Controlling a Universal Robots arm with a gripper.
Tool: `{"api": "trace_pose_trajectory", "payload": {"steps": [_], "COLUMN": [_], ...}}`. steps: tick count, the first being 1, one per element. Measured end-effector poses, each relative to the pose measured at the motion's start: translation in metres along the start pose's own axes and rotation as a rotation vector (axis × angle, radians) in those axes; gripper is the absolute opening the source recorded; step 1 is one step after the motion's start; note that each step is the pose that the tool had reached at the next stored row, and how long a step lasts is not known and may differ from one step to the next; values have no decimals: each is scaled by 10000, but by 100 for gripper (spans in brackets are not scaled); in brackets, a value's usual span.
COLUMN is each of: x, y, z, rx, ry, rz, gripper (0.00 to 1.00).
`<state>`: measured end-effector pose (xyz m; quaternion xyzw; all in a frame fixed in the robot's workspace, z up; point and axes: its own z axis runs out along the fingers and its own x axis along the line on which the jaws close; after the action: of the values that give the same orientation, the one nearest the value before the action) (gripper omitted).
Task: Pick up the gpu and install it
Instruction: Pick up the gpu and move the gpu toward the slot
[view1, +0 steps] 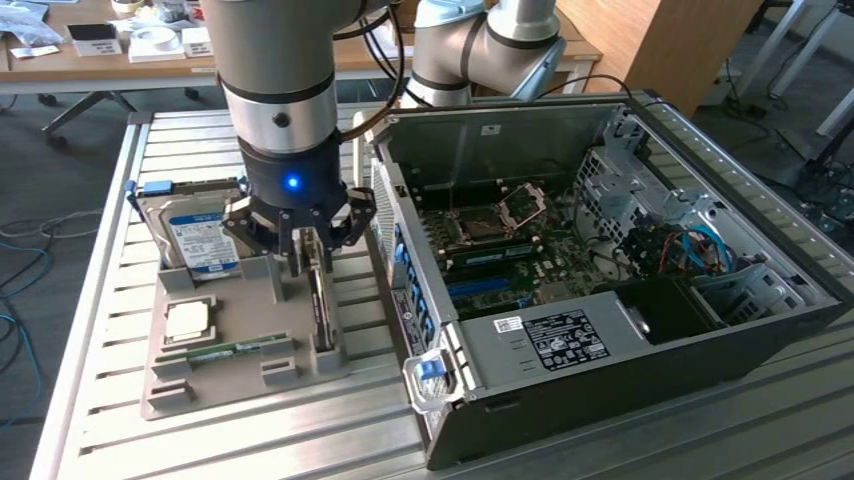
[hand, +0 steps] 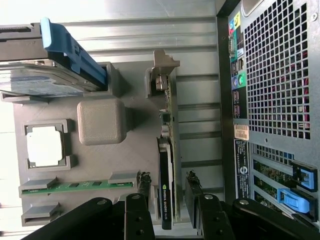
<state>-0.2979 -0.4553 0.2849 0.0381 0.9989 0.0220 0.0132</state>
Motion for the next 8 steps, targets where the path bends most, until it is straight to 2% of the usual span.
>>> {"api": "trace_pose_trajectory", "payload": {"steps": [8], "x": [3], "y": [-5], "z": [114], "rx": [-1], "ry": [-2], "rz": [0], "gripper": [42]}}
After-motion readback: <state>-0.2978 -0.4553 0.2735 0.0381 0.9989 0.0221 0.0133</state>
